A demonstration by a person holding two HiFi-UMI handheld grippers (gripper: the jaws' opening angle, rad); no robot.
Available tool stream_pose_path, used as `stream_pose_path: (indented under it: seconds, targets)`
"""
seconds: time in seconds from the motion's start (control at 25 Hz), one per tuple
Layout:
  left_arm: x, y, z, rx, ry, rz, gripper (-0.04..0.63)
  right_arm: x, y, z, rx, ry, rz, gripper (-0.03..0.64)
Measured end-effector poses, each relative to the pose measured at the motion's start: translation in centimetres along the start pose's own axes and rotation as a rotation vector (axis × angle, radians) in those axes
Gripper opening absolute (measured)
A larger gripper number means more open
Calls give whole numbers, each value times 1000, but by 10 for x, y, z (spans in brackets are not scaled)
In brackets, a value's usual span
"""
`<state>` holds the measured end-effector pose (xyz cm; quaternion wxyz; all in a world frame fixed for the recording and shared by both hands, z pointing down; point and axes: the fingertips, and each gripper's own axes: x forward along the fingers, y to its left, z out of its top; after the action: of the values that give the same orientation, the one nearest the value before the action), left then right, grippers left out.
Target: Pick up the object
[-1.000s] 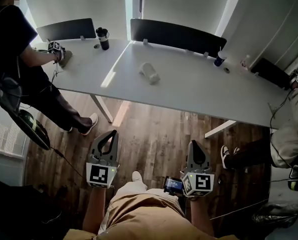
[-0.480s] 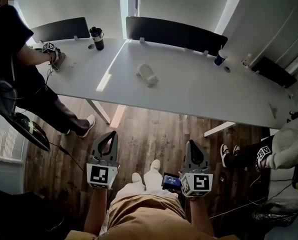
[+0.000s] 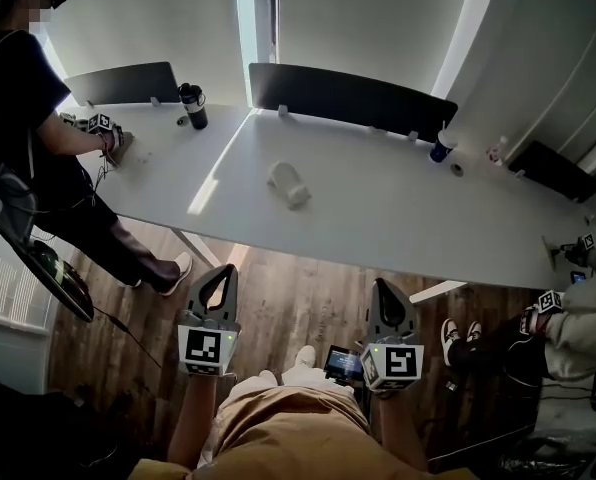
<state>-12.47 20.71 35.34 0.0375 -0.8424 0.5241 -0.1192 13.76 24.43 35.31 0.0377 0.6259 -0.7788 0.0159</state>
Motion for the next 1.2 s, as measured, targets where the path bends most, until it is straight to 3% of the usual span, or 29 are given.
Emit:
stream_pose_path:
  seconds: [0.24,0.56,0.84,1.08,1.2]
  targets:
    - [17,-6,3,-48,4,39,3,19,-10,3,42,-1,70,9]
    - [46,-10,3,-39,16,-5,3,44,-17,0,65,7,90,9]
    - [88,18,7,-52,-5,-38,3,86,-5,7,84,-8,121,9]
    - [135,60,18,-64,-65,-84,4,139,2,22,83,-61,74,9]
    - [147,77,10,-76,-72,-109,4,156,6,35,168,-102,42,9]
